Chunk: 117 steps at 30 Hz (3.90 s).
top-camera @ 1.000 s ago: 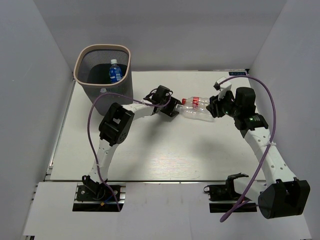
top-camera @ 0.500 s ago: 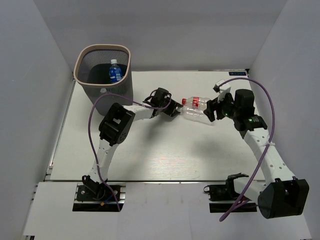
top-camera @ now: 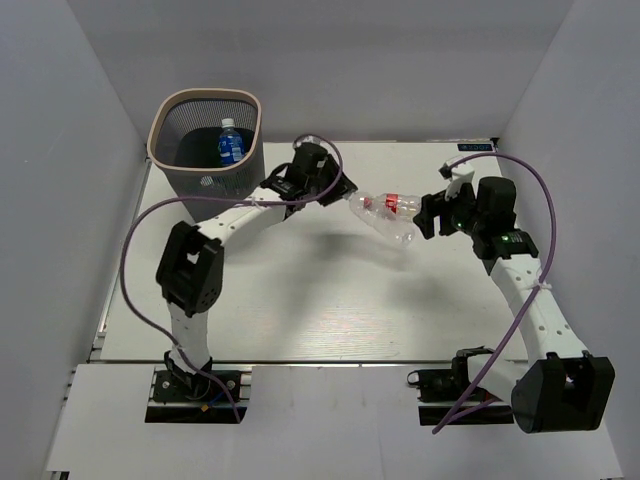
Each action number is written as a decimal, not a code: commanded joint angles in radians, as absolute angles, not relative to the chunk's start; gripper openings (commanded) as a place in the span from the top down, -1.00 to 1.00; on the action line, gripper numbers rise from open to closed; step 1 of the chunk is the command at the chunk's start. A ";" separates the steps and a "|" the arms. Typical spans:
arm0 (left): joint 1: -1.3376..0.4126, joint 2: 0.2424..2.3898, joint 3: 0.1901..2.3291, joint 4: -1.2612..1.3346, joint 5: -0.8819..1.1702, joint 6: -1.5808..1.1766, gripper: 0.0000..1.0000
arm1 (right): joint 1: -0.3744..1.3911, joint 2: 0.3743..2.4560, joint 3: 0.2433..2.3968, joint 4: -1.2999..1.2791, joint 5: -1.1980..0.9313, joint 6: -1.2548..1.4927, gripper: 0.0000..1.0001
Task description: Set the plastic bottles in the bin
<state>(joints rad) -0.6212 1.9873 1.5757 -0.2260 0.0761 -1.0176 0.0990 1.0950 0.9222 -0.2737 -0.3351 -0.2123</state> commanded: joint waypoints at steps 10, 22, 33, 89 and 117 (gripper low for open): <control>-0.598 1.683 1.848 -0.363 -0.263 -0.669 1.00 | 0.074 1.121 0.962 -0.186 -0.347 -0.204 -0.58; -0.516 1.605 2.110 -0.515 -0.759 -0.479 1.00 | 0.074 1.146 0.942 -0.170 -0.371 -0.236 -0.52; -0.453 1.490 2.023 -0.540 -1.003 -0.360 1.00 | 0.074 1.199 0.965 -0.164 -0.394 -0.256 -0.58; -0.456 1.017 0.982 -0.439 0.252 -0.400 -0.98 | 0.101 2.097 1.782 -0.894 -0.806 -1.295 0.91; -0.474 0.882 0.617 -0.411 0.347 -0.469 -0.98 | 0.768 2.353 2.431 0.749 -0.571 -0.144 0.76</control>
<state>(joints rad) -0.4698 0.9073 0.6239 -0.4198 0.3267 -0.4652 0.7284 2.3318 2.3493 0.6052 -0.6743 -0.1608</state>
